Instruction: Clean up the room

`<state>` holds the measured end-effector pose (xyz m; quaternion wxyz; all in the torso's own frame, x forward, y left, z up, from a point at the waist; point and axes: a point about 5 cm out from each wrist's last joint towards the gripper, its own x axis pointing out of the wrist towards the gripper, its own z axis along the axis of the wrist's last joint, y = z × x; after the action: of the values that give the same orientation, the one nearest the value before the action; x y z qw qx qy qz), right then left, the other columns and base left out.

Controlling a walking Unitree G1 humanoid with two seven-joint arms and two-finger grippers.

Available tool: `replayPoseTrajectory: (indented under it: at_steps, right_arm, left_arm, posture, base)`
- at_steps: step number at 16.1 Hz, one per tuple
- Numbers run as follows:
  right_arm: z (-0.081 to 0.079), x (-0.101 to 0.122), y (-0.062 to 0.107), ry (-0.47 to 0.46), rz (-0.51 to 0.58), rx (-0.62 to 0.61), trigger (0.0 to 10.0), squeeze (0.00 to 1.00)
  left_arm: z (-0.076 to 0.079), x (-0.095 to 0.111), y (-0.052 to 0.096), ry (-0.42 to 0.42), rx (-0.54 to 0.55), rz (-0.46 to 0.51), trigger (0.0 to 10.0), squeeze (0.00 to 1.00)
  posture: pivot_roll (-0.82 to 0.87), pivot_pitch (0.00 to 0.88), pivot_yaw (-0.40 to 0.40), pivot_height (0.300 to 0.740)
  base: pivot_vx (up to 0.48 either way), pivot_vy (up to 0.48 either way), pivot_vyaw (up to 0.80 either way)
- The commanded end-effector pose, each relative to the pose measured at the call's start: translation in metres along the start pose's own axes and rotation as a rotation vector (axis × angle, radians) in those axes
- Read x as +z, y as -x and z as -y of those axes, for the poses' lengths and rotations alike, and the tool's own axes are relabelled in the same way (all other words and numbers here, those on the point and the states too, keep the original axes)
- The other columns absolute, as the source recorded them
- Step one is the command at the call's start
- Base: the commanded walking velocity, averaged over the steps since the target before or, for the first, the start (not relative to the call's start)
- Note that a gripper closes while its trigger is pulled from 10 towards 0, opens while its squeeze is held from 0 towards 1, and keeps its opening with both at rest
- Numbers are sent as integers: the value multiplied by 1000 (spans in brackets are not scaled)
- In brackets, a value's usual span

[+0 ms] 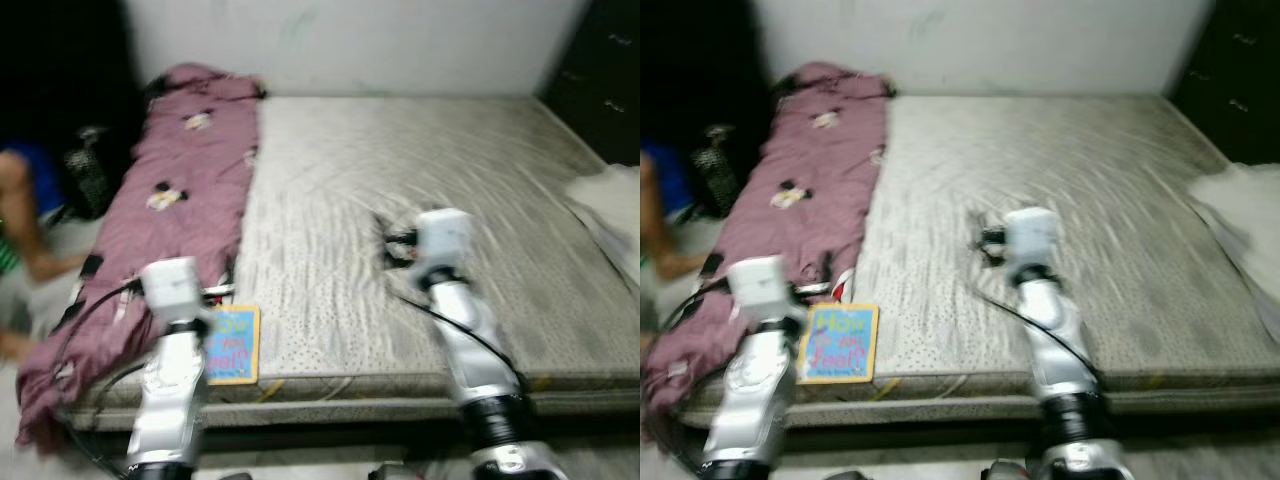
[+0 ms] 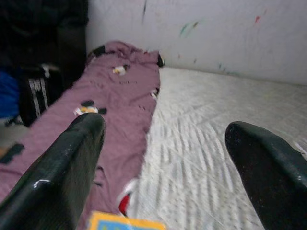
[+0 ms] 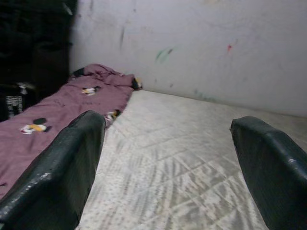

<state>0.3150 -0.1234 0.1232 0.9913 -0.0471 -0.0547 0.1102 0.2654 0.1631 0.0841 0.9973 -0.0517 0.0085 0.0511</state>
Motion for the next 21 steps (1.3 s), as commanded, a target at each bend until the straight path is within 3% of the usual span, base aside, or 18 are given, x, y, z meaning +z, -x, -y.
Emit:
replayPoseTrajectory:
  at_steps: [1,9,21]
  right_arm:
    - [9,-1,0,7,-11,-17,10000,0]
    - [4,-2,1,15,-16,14,10000,0]
    - [6,-3,2,15,-24,17,10000,0]
  left_arm:
    - [8,2,-2,21,-20,5,10000,0]
    - [9,2,-2,40,-15,7,10000,0]
    - [10,2,-1,58,-34,18,10000,0]
  posture:
    - [-44,0,20,740]
    - [-43,0,17,740]
    - [-45,0,16,740]
  base:
    - [0,480,0]
    - [0,94,0]
    - [0,468,-153]
